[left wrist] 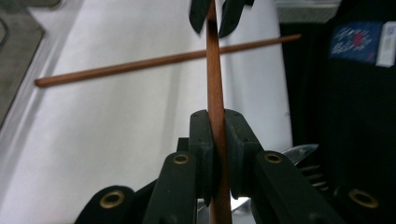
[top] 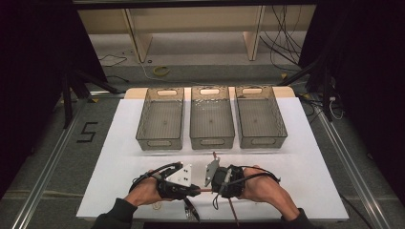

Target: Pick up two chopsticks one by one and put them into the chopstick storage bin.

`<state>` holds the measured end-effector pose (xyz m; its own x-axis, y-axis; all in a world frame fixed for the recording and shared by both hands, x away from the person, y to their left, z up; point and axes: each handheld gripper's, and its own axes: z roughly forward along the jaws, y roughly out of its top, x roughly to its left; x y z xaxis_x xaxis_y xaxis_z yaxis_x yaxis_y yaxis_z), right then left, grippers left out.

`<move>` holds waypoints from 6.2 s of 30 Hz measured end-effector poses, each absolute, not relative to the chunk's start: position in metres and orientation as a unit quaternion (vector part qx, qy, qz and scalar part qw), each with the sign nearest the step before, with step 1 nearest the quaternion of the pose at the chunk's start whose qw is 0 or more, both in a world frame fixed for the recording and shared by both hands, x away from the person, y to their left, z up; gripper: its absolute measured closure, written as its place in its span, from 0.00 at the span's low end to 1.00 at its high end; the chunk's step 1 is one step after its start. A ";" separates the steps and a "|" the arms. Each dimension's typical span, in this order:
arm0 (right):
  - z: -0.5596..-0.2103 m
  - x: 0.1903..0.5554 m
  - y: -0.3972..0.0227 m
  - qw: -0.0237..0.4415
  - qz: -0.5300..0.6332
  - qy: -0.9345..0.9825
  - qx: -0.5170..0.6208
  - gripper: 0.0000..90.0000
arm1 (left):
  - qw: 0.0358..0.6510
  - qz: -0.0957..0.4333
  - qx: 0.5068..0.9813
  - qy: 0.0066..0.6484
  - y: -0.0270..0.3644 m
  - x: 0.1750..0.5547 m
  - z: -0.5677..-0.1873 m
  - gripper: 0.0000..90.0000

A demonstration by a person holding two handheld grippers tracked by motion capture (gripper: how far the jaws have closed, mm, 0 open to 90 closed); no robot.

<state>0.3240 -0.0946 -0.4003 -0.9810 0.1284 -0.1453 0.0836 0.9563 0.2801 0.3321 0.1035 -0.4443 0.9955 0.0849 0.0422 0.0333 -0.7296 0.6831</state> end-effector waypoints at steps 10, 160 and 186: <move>-0.378 0.338 -0.116 0.091 0.232 0.950 0.189 0.50 | 0.382 0.060 0.916 0.104 0.118 0.344 -0.440 0.91; -0.458 0.354 -0.110 0.035 0.090 0.945 0.314 0.94 | 0.521 0.117 0.761 0.369 0.193 0.358 -0.452 0.21; -0.429 0.349 -0.123 0.039 0.140 0.949 0.279 0.95 | 0.485 0.102 0.810 0.312 0.177 0.357 -0.456 0.22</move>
<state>0.3492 -0.1226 -0.4295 -0.8411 0.5409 0.0035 0.5187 0.8048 0.2887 0.3574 0.1770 -0.4563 0.7842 0.6049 -0.1383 0.4072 -0.3336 0.8502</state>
